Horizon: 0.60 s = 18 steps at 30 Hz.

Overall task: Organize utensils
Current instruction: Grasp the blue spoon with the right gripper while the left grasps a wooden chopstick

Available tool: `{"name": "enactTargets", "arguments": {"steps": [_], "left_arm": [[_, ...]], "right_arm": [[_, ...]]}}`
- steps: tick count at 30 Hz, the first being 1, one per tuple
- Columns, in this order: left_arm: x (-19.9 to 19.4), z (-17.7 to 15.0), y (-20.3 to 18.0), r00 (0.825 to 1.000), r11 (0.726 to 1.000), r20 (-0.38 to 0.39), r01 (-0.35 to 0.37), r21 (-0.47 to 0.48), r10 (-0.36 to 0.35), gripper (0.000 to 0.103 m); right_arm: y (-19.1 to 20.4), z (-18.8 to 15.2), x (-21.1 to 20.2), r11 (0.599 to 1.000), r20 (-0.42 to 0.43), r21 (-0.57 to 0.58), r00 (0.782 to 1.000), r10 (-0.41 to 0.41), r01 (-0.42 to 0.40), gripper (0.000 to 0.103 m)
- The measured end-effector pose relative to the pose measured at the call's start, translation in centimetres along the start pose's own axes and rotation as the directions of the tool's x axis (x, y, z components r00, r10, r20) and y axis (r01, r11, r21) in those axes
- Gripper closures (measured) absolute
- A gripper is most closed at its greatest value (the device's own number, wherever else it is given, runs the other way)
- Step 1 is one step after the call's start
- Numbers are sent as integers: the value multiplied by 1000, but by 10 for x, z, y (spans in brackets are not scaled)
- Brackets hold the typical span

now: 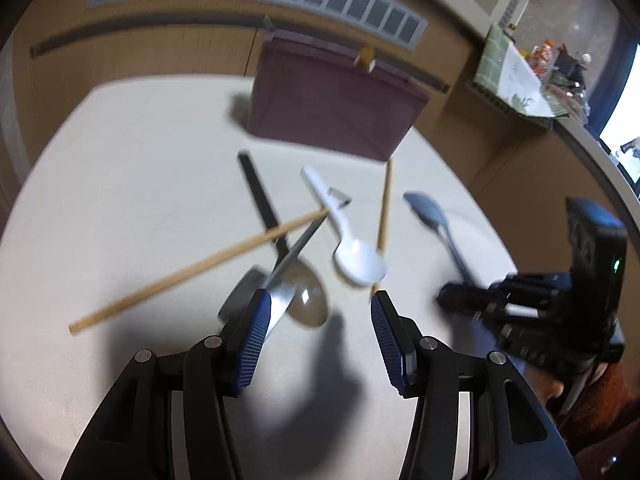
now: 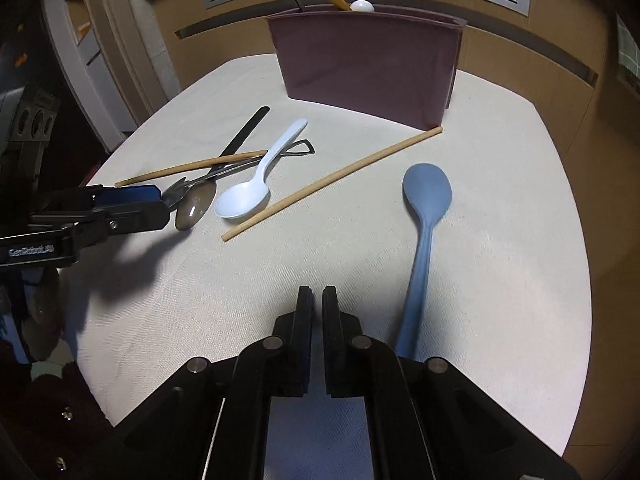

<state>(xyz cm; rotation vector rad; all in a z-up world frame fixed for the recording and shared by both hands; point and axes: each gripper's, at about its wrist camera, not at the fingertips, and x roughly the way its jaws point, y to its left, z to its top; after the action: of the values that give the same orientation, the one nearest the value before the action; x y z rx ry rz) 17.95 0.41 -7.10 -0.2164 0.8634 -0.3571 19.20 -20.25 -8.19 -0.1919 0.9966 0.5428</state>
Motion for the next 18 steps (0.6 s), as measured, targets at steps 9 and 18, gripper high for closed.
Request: {"name": "enactTargets", "arguments": {"steps": [9, 18], "left_arm": [[14, 36, -35, 994, 982, 53, -105, 157, 98, 50], [47, 51, -32, 994, 989, -37, -96, 109, 100, 55]], "right_arm": [[15, -6, -13, 999, 110, -43, 994, 22, -17, 69], [-50, 45, 7, 995, 59, 74, 996, -66, 62, 62]]}}
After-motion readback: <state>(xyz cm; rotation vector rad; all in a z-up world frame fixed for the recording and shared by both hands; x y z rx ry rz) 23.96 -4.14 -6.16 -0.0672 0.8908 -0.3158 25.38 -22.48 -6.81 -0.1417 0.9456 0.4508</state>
